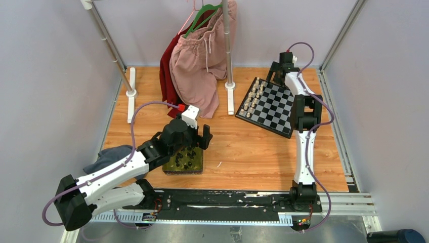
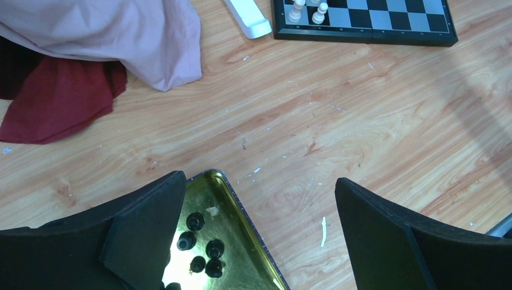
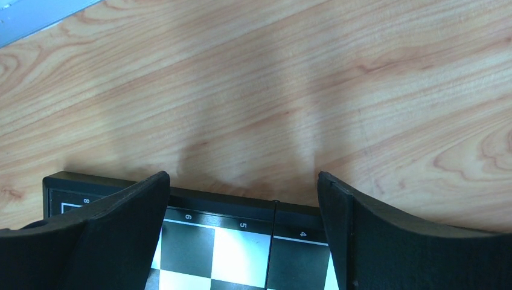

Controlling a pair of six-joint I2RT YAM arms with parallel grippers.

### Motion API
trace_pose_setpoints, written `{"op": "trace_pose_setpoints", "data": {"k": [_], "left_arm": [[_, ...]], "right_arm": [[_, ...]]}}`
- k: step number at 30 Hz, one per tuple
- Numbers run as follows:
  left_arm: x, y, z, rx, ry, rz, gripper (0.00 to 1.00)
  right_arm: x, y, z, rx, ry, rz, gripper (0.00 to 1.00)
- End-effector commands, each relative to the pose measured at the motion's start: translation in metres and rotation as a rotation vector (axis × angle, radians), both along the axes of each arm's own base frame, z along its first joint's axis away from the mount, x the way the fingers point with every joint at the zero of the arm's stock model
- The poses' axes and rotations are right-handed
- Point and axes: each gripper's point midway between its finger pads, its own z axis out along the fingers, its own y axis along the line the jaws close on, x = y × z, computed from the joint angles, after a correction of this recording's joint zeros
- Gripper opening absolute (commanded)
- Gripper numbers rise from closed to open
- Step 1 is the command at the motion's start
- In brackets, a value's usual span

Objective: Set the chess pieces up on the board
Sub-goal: Move the chessboard to the center of the board.

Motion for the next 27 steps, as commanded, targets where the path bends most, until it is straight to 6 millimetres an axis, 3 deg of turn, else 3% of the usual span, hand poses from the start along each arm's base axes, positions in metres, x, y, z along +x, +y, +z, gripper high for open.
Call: {"op": "trace_pose_setpoints", "data": {"k": [1,11,27], "left_arm": [[0.000,0.004,0.001,-0.010,-0.002,0.018,1.00],[-0.001,0.006,0.003,-0.028,0.003,0.036,1.00],[-0.005,0.013,0.003,-0.051,0.037,0.072,1.00]], "right_arm": [[-0.045,0.015,-0.031,0.018,0.186,0.032,0.96],[-0.066,0.027,-0.023,0.027,0.218,0.053,0.96],[-0.119,0.057,-0.016,0.025,0.306,0.115,0.96]]}}
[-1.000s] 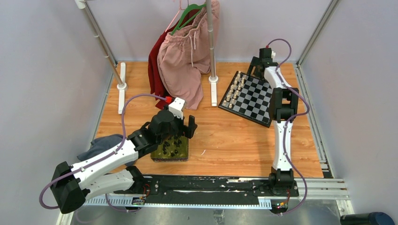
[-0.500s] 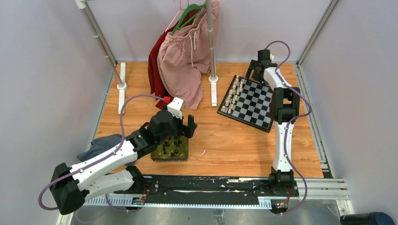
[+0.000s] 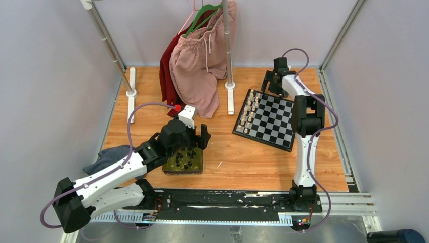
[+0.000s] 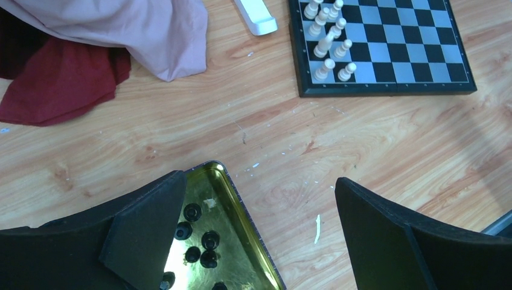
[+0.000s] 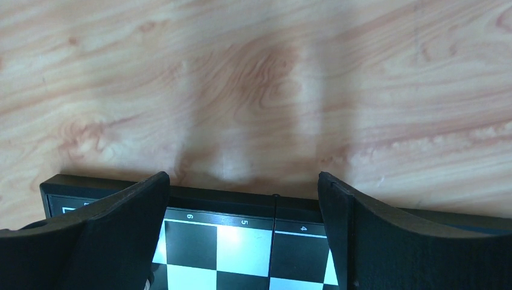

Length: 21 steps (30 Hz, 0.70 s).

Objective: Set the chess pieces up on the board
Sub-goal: Move the chessboard to the center of the board.

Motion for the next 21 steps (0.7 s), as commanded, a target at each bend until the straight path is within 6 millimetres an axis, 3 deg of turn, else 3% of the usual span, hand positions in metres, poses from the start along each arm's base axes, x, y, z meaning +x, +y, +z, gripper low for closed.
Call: {"op": "trace_pose_setpoints", "data": {"k": [1,21], "left_arm": [[-0.003,0.007,0.001,-0.019,0.013,0.028,1.00],[-0.020,0.008,-0.010,-0.063,0.103,0.020,1.00]], "right_arm": [[-0.052,0.021,-0.013,-0.006,0.159,0.055,0.96],[-0.137,0.028,0.007,0.007,0.161,0.039,0.96]]}}
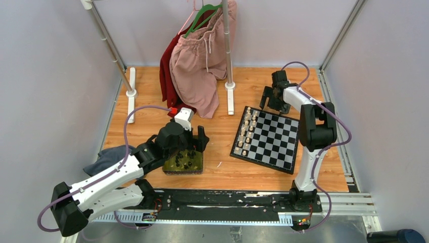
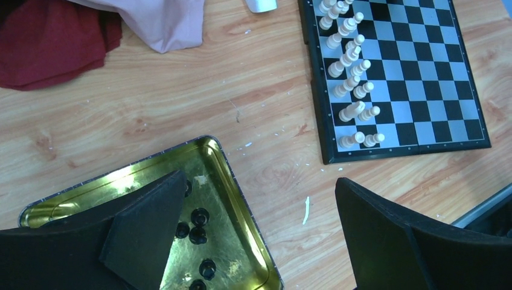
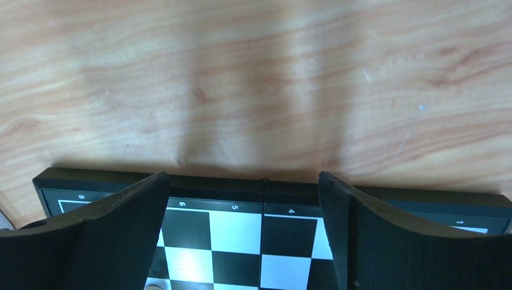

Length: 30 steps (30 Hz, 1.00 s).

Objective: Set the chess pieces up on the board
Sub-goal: Move the chessboard to the center of the board.

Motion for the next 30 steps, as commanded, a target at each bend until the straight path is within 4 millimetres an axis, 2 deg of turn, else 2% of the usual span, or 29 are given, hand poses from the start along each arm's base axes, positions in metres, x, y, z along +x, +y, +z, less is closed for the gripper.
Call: {"op": "trace_pose_setpoints", "data": {"k": [1,12,15,20,24,30], "left_arm": [[-0.006,0.001,-0.004,-0.018,0.031,-0.006,1.00],[-0.013,0.003,-0.012,-0.039,0.073,0.005,1.00],[-0.016,0.006,-0.013,-0.048,0.077,0.009,1.00],[-0.019,0.009,-0.014,-0.053,0.076,0.016,1.00],[-0.020,0.010,-0.015,-0.048,0.078,0.015,1.00],[-0.021,0.011,-0.017,-0.044,0.081,0.012,1.00]], "right_arm": [[-0.028,0.010,0.008,0.005,0.023,0.009,0.97],[-0.069,0.019,0.005,0.000,0.045,0.030,0.97],[-0.074,0.018,0.005,-0.005,0.037,0.029,0.97],[-0.067,0.015,0.023,-0.024,0.004,0.040,0.97],[-0.053,0.014,0.039,-0.039,-0.030,0.043,0.97],[-0.038,0.006,0.040,-0.075,-0.040,0.025,0.97]]}}
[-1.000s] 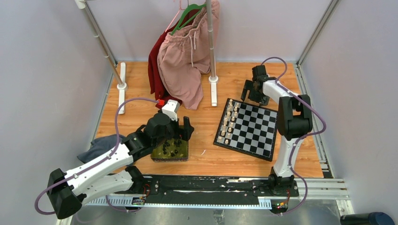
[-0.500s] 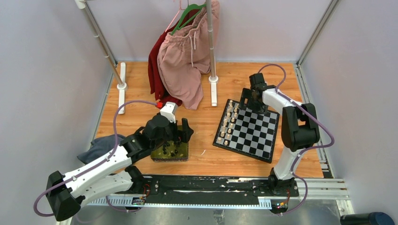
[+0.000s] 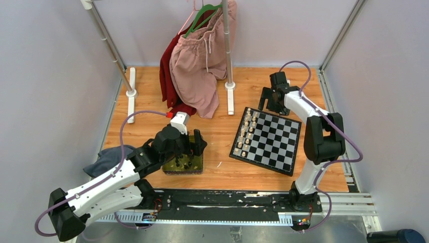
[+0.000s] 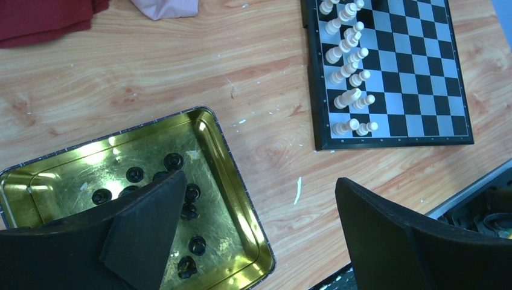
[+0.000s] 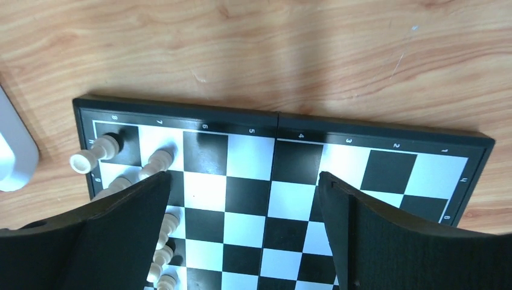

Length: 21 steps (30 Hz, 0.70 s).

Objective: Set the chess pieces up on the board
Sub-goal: Move the chessboard to the center of the board.

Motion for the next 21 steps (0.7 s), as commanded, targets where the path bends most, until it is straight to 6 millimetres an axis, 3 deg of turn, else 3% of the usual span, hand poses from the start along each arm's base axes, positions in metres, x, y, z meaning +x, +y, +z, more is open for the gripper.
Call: {"op": "trace_pose_setpoints", "data": {"k": [1,11,21], "left_arm": [[-0.003,0.004,-0.007,0.012,0.014,-0.001,1.00],[-0.004,0.005,-0.011,0.040,0.010,-0.019,1.00],[-0.001,0.001,-0.015,0.074,0.006,-0.042,1.00]], "right_arm": [[0.008,-0.010,0.002,-0.063,0.006,-0.013,0.97],[0.029,-0.035,-0.016,-0.098,0.018,-0.064,0.96],[0.029,-0.047,-0.031,-0.107,0.054,-0.083,0.97]]}}
